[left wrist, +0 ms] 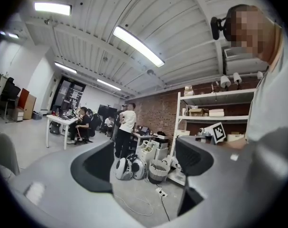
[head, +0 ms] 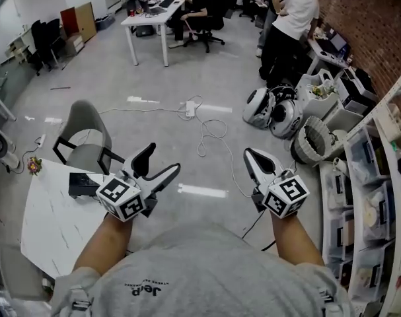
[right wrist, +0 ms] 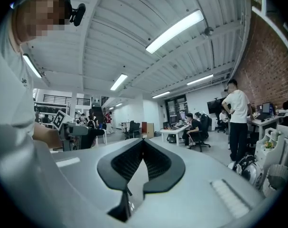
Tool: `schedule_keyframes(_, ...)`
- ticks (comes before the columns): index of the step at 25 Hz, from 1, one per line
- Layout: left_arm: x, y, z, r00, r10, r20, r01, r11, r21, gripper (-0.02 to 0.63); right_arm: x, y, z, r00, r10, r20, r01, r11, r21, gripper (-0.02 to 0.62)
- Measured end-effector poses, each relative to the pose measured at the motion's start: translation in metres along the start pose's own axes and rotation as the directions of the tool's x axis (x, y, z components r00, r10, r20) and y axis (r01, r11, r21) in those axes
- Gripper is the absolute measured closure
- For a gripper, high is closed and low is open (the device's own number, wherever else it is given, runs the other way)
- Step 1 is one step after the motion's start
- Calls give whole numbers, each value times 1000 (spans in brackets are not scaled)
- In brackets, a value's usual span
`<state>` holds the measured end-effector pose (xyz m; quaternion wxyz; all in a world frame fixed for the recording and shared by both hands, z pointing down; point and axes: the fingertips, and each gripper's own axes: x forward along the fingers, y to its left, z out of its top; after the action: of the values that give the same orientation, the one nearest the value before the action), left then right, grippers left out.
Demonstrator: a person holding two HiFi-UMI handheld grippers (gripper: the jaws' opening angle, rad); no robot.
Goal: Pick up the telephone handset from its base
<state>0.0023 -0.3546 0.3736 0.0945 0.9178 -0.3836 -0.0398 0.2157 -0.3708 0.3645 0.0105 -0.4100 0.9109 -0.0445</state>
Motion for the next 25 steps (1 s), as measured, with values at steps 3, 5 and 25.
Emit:
schedule_keyframes(3, 31, 7, 0, 1000, 8, -6, -8, 1000, -14, 169, 17, -27, 4, 1000, 15, 0, -15, 1000, 4, 591)
schedule_keyframes(5, 43, 15, -3, 1000, -3, -20, 3, 1000, -5, 169, 27, -33, 5, 1000, 15, 5, -15, 1000, 7, 591)
schedule_keyframes(25, -45, 152, -59, 987, 122, -104, -119, 992, 39, 170, 205, 66, -58, 967, 208, -148, -219, 974, -64, 591)
